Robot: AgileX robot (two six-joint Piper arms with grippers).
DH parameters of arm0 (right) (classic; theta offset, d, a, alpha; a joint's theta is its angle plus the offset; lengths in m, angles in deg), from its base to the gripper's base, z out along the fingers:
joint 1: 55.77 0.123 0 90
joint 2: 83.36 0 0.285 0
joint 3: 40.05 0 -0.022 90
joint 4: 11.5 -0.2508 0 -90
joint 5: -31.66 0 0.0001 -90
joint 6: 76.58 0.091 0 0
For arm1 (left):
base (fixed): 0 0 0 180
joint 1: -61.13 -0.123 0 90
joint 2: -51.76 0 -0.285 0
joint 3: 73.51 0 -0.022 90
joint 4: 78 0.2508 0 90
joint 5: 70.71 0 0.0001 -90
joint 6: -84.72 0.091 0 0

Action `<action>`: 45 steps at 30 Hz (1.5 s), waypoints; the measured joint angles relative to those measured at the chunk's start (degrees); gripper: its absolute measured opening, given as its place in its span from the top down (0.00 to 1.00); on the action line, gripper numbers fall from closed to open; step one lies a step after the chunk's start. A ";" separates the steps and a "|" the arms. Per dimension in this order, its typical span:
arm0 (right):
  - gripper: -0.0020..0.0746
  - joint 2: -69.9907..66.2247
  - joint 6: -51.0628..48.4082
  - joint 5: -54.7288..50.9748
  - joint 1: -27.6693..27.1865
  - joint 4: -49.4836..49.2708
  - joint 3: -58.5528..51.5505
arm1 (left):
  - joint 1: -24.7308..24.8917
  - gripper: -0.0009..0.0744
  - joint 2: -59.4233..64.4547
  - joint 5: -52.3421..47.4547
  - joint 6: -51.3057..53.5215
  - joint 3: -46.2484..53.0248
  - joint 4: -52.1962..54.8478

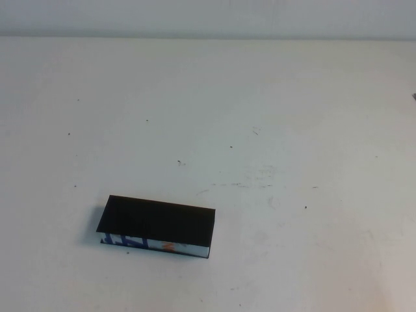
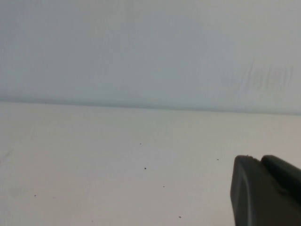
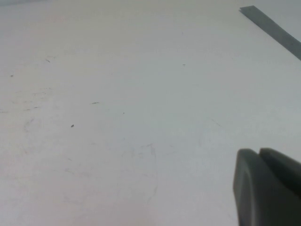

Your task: Return glasses to glasses case

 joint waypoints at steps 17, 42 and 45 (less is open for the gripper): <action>0.99 0.00 -0.12 0.00 0.00 0.00 0.00 | 0.00 0.99 0.00 0.42 0.00 0.00 -0.04; 0.99 0.09 -0.12 -0.09 0.00 -0.43 0.00 | -10.81 0.99 0.00 -30.25 -98.10 0.01 103.65; 0.99 0.09 -0.12 -0.09 0.00 -0.43 0.00 | -10.81 0.99 0.00 -30.29 -98.21 0.01 103.65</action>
